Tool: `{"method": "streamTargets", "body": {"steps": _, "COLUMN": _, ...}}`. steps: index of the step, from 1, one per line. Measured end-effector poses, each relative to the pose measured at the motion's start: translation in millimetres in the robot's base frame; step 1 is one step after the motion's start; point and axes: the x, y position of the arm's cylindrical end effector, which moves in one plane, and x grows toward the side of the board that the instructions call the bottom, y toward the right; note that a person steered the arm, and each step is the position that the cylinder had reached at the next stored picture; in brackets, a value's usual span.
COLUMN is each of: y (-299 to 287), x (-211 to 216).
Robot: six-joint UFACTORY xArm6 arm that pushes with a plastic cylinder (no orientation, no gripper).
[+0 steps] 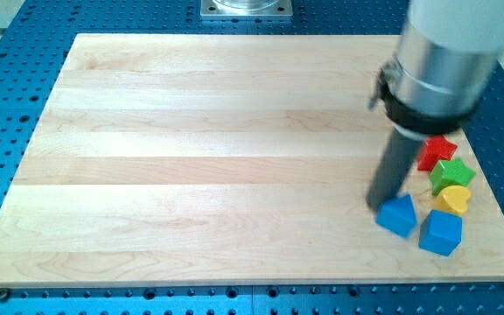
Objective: Drag the red circle to the top right side of the board
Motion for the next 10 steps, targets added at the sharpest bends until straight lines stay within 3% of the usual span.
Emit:
{"method": "streamTargets", "body": {"steps": 1, "y": -12, "x": 3}}
{"method": "streamTargets", "body": {"steps": 3, "y": -54, "x": -189}}
{"method": "streamTargets", "body": {"steps": 4, "y": -26, "x": -264}}
{"method": "streamTargets", "body": {"steps": 5, "y": 2, "x": -328}}
{"method": "streamTargets", "body": {"steps": 6, "y": 29, "x": -357}}
{"method": "streamTargets", "body": {"steps": 7, "y": 117, "x": -361}}
{"method": "streamTargets", "body": {"steps": 8, "y": 153, "x": -299}}
{"method": "streamTargets", "body": {"steps": 9, "y": 162, "x": -224}}
{"method": "streamTargets", "body": {"steps": 10, "y": 137, "x": -193}}
